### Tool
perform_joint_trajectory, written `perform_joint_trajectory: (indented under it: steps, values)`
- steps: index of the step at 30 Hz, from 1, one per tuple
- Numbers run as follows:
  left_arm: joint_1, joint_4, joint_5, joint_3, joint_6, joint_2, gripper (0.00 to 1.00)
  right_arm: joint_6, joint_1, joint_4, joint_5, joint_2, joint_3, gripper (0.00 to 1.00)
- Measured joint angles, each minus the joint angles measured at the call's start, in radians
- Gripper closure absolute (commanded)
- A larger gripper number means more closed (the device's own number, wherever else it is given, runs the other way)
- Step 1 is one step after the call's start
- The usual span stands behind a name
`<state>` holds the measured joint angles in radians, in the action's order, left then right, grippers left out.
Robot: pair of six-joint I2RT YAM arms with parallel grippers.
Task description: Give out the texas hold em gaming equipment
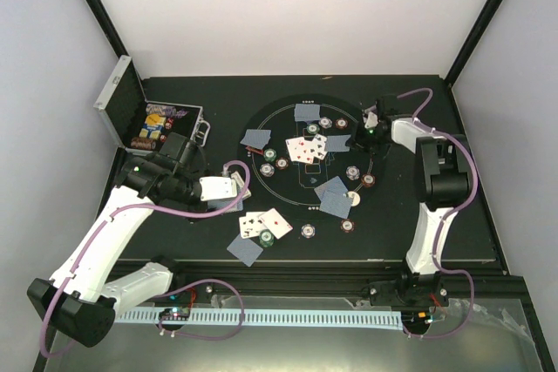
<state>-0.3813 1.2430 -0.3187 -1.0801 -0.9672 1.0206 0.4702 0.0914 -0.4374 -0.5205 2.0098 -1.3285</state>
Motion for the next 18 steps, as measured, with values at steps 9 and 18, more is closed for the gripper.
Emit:
perform_joint_trajectory:
  steps: [9,18]
  values:
    - [0.000,0.007,0.001,0.000,0.000,-0.007,0.98,-0.059,0.000,-0.111,0.117,0.004,-0.063,0.34]
    - [0.000,0.008,0.000,0.000,0.000,-0.012,0.98,0.021,0.185,-0.021,0.121,-0.354,0.142,0.10]
